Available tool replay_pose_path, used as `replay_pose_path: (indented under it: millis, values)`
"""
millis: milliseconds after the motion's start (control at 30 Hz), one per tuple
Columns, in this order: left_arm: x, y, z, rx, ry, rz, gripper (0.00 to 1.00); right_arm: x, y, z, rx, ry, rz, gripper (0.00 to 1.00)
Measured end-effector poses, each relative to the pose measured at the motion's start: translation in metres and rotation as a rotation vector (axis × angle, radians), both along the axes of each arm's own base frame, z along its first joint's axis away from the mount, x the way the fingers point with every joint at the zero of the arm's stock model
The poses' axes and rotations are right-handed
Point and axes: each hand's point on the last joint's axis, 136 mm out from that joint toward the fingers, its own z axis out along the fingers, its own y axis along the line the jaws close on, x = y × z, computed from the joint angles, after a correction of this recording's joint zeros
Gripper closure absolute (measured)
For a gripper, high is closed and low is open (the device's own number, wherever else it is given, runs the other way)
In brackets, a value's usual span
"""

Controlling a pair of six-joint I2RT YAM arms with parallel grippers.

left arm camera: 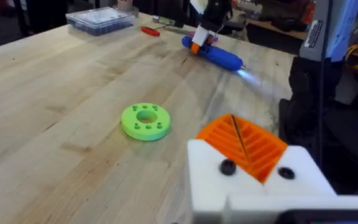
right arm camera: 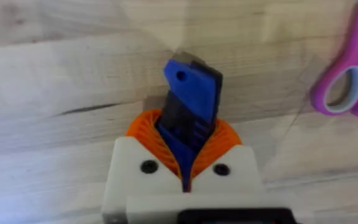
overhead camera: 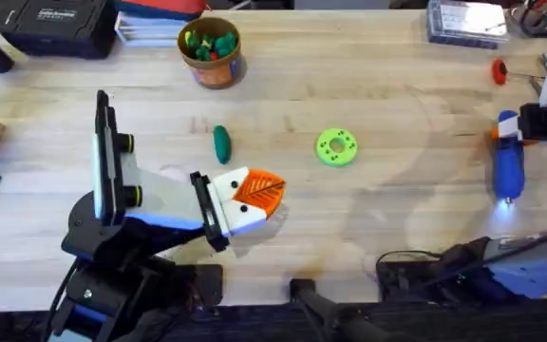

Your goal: Pick up the gripper from the table and insert it into the empty holder that is missing its gripper. Then pick up a screw, insert it into the mounting hole, and use the screwdriver to tighten it. Finally, clean up the table by picking up the vegetable and placing it into the bucket.

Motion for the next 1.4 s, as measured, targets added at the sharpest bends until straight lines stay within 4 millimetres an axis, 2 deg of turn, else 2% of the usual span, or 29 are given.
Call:
replay_pose_path:
  millis: [67, 133, 300, 433, 600, 733, 833, 933, 1200, 1400]
  values:
    - [0.000, 0.000, 0.000, 0.000, 0.000, 0.000, 0.996, 0.005, 0.000, 0.011, -0.017, -0.038, -0.032, 0.976]
    - [0.000, 0.000, 0.000, 0.000, 0.000, 0.000, 0.996, 0.014, 0.002, 0.032, -0.030, -0.109, -0.058, 0.976]
    - [0.000, 0.000, 0.000, 0.000, 0.000, 0.000, 0.996, 0.038, 0.024, 0.111, -0.042, -0.375, -0.094, 0.976]
    - [0.000, 0.000, 0.000, 0.000, 0.000, 0.000, 0.996, 0.043, 0.051, 0.159, -0.036, -0.511, -0.094, 0.976]
    - [0.000, 0.000, 0.000, 0.000, 0.000, 0.000, 0.996, 0.046, 0.087, 0.200, -0.010, -0.641, -0.046, 0.976]
    - [0.000, 0.000, 0.000, 0.000, 0.000, 0.000, 0.996, 0.038, 0.119, 0.214, 0.016, -0.716, -0.015, 0.976]
    - [0.000, 0.000, 0.000, 0.000, 0.000, 0.000, 0.996, 0.035, 0.148, 0.222, 0.033, -0.792, 0.037, 0.976]
    - [0.000, 0.000, 0.000, 0.000, 0.000, 0.000, 0.996, 0.034, 0.187, 0.239, 0.057, -0.899, 0.136, 0.976]
    - [0.000, 0.000, 0.000, 0.000, 0.000, 0.000, 0.996, 0.022, 0.292, 0.303, 0.187, -1.203, 0.439, 0.976]
    - [0.000, 0.000, 0.000, 0.000, 0.000, 0.000, 0.996, 0.012, 0.360, 0.326, 0.330, -1.314, 0.601, 0.976]
